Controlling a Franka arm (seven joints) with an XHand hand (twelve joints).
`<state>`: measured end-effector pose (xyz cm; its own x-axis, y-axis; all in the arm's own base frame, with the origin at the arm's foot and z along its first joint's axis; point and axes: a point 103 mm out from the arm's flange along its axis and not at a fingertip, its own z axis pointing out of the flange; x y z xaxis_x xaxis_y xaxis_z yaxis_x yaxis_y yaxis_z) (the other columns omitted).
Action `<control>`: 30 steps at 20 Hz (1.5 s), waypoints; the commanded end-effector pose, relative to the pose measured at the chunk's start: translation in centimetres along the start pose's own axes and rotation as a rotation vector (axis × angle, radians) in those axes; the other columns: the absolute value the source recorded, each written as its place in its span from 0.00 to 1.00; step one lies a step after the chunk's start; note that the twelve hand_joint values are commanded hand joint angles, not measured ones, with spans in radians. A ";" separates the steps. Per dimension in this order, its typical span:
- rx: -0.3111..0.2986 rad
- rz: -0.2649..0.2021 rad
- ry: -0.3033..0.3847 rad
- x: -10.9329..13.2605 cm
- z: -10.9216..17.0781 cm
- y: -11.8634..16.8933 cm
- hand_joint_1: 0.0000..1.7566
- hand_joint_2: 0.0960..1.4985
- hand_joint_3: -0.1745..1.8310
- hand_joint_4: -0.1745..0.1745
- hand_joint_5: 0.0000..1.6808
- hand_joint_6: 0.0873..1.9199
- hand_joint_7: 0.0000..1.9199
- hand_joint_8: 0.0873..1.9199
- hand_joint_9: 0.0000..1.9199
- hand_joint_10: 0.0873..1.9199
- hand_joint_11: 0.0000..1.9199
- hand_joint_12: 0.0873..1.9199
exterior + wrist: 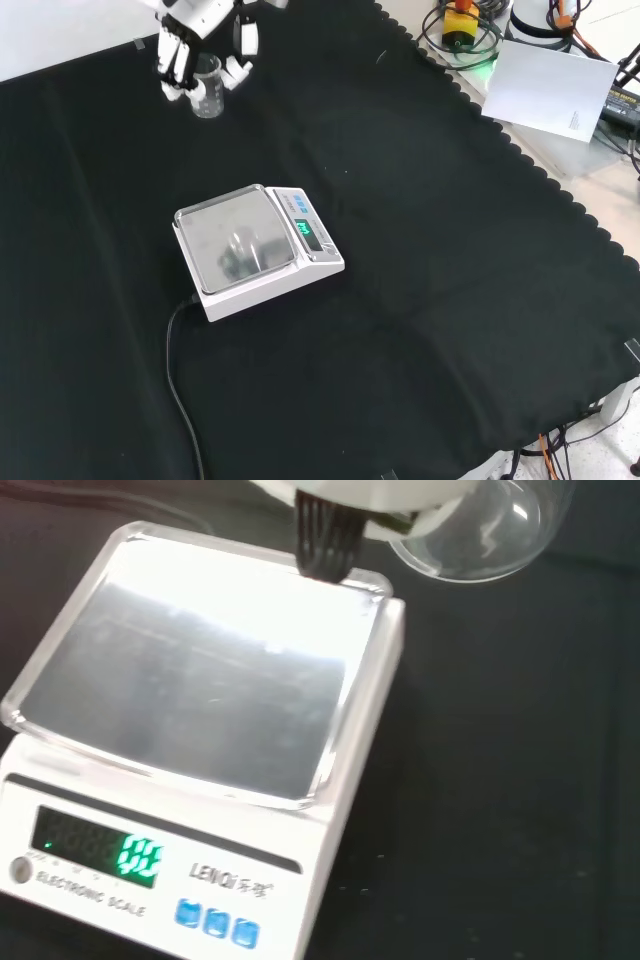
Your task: Put the beaker on the electronic balance.
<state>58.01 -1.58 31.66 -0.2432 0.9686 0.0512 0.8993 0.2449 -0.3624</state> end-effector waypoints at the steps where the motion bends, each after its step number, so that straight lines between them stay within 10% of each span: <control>1: 0.026 -0.078 0.028 3.1 1.7 2.6 0.85 0.50 0.58 0.00 0.41 0.56 0.27 0.58 0.40 0.59 0.40 0.60; 30: 0.120 -0.220 0.113 8.2 8.4 9.9 0.85 0.50 0.58 0.00 0.42 0.56 0.29 0.58 0.41 0.59 0.41 0.60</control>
<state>61.98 8.02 21.95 -0.3757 0.8997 0.2221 0.7946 0.4361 -0.4224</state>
